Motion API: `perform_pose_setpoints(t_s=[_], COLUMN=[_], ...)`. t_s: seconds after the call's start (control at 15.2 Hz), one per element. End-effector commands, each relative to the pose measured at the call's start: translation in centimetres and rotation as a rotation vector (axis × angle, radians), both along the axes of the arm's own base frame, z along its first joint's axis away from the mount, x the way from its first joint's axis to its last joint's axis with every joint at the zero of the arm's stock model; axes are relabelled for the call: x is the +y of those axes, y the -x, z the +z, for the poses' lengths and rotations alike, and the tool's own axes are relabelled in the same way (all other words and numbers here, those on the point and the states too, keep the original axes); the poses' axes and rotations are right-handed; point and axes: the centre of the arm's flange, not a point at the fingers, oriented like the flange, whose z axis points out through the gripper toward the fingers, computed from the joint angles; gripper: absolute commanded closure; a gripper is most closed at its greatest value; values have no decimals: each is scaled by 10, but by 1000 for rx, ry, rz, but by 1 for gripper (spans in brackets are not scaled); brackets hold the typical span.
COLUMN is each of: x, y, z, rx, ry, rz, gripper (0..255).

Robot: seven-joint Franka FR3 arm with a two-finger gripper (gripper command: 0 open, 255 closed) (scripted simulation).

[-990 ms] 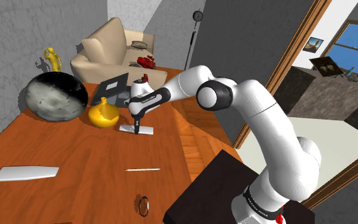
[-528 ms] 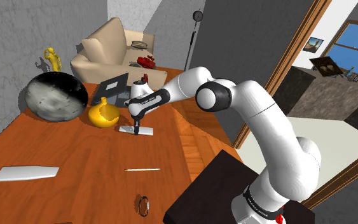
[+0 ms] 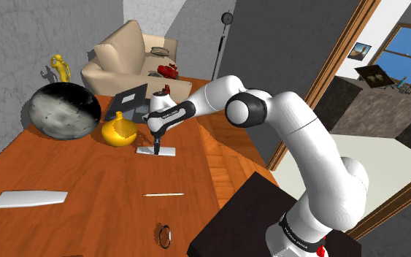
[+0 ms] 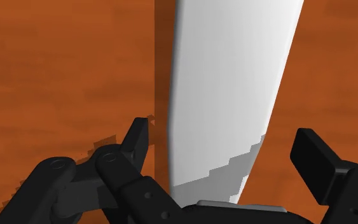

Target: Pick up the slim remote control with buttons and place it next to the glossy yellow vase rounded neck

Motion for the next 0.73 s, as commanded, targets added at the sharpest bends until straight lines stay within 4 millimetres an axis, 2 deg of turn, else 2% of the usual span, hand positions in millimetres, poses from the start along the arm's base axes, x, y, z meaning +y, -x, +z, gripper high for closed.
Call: perform_pose_setpoints(t_s=[0.0,0.13,0.66], x=[-1,0,0], y=[0,0,0], z=[21,45,44], rx=[-1,-1,-1], ry=[0,0,0], rz=[0,0,0], gripper=[0,0,0])
